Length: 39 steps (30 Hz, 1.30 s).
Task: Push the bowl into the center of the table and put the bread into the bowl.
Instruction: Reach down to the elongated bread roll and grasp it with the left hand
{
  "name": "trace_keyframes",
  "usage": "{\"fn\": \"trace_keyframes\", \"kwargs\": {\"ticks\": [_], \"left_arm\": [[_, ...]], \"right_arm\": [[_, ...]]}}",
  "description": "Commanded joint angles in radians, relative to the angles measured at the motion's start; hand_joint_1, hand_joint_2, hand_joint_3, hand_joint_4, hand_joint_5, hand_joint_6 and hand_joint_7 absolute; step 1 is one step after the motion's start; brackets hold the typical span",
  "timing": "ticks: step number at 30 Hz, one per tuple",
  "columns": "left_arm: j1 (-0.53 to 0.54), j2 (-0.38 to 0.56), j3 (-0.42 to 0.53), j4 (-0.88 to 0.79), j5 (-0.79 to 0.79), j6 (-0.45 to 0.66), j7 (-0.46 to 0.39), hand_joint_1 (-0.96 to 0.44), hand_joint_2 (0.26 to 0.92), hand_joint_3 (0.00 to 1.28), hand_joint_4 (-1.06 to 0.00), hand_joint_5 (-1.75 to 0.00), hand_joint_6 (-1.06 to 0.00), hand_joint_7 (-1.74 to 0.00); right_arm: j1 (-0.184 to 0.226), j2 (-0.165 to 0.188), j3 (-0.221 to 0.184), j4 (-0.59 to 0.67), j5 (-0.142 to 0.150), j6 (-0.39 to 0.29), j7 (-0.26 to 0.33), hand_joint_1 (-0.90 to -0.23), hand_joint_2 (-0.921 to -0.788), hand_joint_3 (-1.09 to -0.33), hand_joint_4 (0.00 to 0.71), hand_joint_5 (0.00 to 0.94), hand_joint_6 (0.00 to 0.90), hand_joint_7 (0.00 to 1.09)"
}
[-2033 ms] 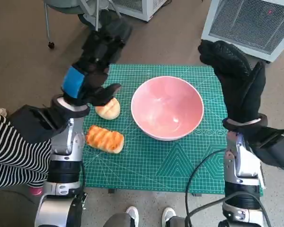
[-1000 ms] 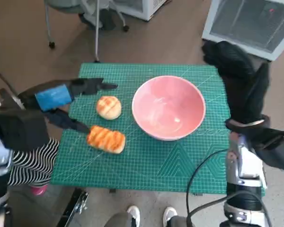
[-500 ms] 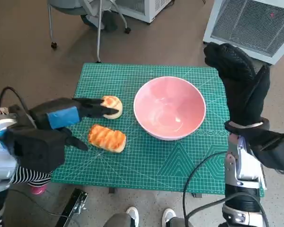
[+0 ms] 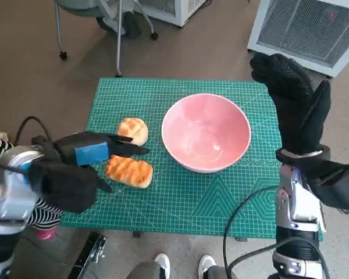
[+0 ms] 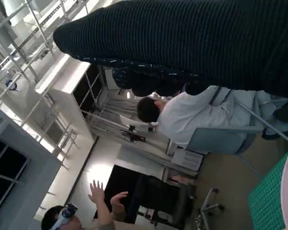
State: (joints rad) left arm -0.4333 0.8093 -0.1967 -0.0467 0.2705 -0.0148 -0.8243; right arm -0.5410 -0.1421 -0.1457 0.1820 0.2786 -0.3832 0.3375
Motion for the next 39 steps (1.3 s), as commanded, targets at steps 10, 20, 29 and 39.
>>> {"fn": "trace_keyframes", "kwargs": {"ticks": [10, 20, 29, 39], "left_arm": [[-0.026, -0.09, -0.101, 0.207, 0.113, -0.079, 0.086, -0.29, 0.734, 0.0, -0.29, 0.0, -0.41, 0.0], [-0.02, -0.131, -0.134, 0.27, 0.19, -0.071, 0.152, -0.13, 0.778, 0.02, -0.41, -0.05, -0.55, -0.07], [0.006, -0.136, -0.128, 0.261, 0.217, -0.1, 0.219, 0.08, 0.896, 0.08, -0.66, -0.98, -0.6, -0.8], [0.007, -0.129, -0.114, 0.275, 0.213, -0.152, 0.271, 0.0, 0.918, 0.09, -0.71, -1.23, -0.58, -1.12]], "right_arm": [[0.034, -0.004, -0.005, -0.008, 0.02, 0.042, 0.005, -0.74, -0.921, -0.636, 0.211, 0.004, 0.143, 0.35], [0.038, -0.003, -0.004, -0.016, 0.022, 0.048, 0.006, -0.741, -0.921, -0.636, 0.211, 0.003, 0.139, 0.35], [0.039, -0.006, -0.004, -0.017, 0.027, 0.047, 0.01, -0.744, -0.921, -0.635, 0.212, 0.002, 0.137, 0.35], [0.036, -0.003, -0.002, 0.002, 0.025, 0.034, 0.012, -0.751, -0.921, -0.635, 0.21, 0.001, 0.135, 0.35]]}}
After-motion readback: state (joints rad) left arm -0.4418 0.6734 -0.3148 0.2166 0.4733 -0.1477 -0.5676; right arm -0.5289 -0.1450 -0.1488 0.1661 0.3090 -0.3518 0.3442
